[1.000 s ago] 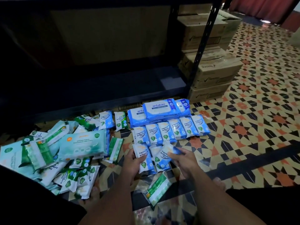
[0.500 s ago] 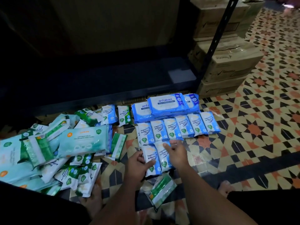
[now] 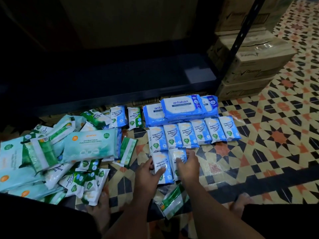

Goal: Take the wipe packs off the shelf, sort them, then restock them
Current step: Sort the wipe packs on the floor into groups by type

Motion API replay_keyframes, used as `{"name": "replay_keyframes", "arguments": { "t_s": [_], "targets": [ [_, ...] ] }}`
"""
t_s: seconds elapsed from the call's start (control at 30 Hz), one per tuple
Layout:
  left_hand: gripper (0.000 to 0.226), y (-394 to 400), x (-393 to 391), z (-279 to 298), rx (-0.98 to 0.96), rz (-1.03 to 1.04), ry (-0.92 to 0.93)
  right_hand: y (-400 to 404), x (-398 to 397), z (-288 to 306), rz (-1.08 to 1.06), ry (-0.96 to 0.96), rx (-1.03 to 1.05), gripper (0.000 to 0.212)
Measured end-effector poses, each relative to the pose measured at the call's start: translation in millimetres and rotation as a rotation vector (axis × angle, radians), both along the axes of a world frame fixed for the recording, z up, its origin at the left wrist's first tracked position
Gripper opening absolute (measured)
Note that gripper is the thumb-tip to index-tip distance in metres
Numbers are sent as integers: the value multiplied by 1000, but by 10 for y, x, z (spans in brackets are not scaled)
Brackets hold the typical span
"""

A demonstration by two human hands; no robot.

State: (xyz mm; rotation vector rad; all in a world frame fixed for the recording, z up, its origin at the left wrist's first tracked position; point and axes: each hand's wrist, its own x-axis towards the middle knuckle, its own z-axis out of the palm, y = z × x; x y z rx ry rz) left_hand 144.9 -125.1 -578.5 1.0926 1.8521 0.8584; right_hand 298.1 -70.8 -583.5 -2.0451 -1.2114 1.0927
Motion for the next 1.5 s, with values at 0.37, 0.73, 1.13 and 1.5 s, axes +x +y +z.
{"name": "replay_keyframes", "arguments": {
  "t_s": [0.37, 0.73, 1.13, 1.5],
  "targets": [
    [53, 73, -28, -46, -28, -166, 249, -95, -11, 129, 187, -181, 7, 62],
    [54, 133, -106, 118, -59, -175, 138, -49, -71, 317, 214, -354, -82, 68],
    [40, 62, -784, 294, -26, -87, 804, 52, -571, 622, 465, -531, 221, 46],
    [29, 350, -1136, 224, 107, -194, 1034, 528, -1506, 516, 677, -355, 377, 28]
  ]
}}
